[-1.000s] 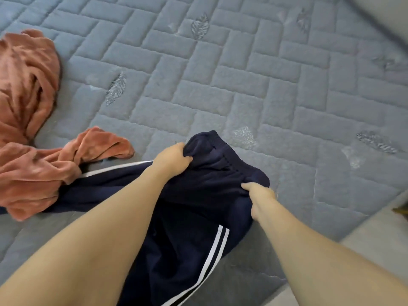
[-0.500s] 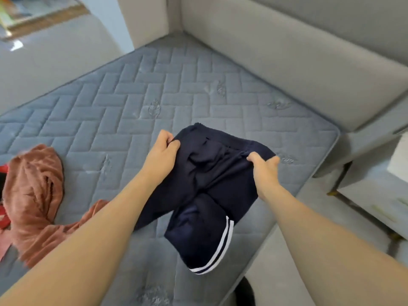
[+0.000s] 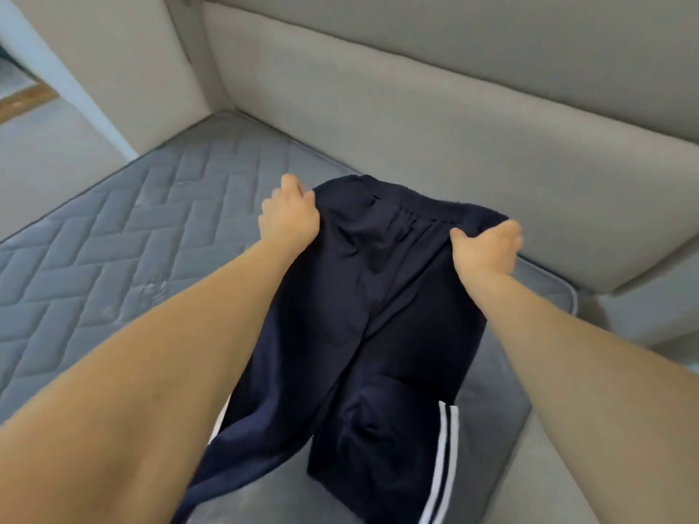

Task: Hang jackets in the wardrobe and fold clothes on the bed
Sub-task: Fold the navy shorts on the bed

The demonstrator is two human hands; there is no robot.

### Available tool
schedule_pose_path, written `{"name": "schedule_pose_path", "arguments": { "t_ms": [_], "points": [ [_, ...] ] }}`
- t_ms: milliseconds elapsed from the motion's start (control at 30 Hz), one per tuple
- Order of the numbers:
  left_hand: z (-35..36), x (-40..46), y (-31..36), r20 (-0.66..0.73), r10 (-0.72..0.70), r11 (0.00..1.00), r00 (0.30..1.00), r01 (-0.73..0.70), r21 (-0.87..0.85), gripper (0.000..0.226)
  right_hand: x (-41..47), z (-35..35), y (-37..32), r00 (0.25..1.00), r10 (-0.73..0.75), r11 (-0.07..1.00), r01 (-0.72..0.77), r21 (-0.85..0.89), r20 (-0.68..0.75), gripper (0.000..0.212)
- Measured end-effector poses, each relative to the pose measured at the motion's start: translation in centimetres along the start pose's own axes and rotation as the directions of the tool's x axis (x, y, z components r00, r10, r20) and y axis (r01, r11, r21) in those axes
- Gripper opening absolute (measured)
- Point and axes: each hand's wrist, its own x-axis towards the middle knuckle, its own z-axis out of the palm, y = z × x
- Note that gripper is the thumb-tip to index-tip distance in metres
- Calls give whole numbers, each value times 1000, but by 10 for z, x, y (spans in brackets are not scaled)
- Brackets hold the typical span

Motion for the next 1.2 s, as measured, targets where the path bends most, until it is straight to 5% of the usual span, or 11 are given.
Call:
{"name": "schedule_pose_path", "arguments": {
  "t_ms": [100,167,267,333,500,700,833,1100,1200],
  "points": [
    [109,59,-19,15,-162,968,987,156,195,49,76,61,35,973,-229,887,191,-421,-41,95],
    [182,46,-65,182,-287,924,940,223,310,68,86,107,82,899,-408,701,420,-577,159,96],
    [266,-23,-158,361,-383,838,850,156,522,77,73,173,172,779,-300,545,614,-571,550,86],
    [292,-58,-197,277,-290,834,916,100,543,73,61,205,223,739,-172,531,627,-570,652,77],
    [313,-56,-216,140,-149,831,979,47,554,71,58,233,268,759,-397,474,651,-594,516,75],
    [311,-56,-212,164,-179,836,970,62,546,70,58,233,267,744,-414,445,668,-597,524,73],
    [310,-45,-220,183,-67,844,981,-42,535,70,58,234,270,747,-435,443,664,-603,503,74],
    [269,-6,-225,337,-87,958,937,-14,286,66,31,203,249,753,-327,633,623,-459,571,74],
    [207,-55,-268,167,-152,965,974,110,239,64,-36,197,233,656,-456,565,735,-374,601,62]
  ]
}}
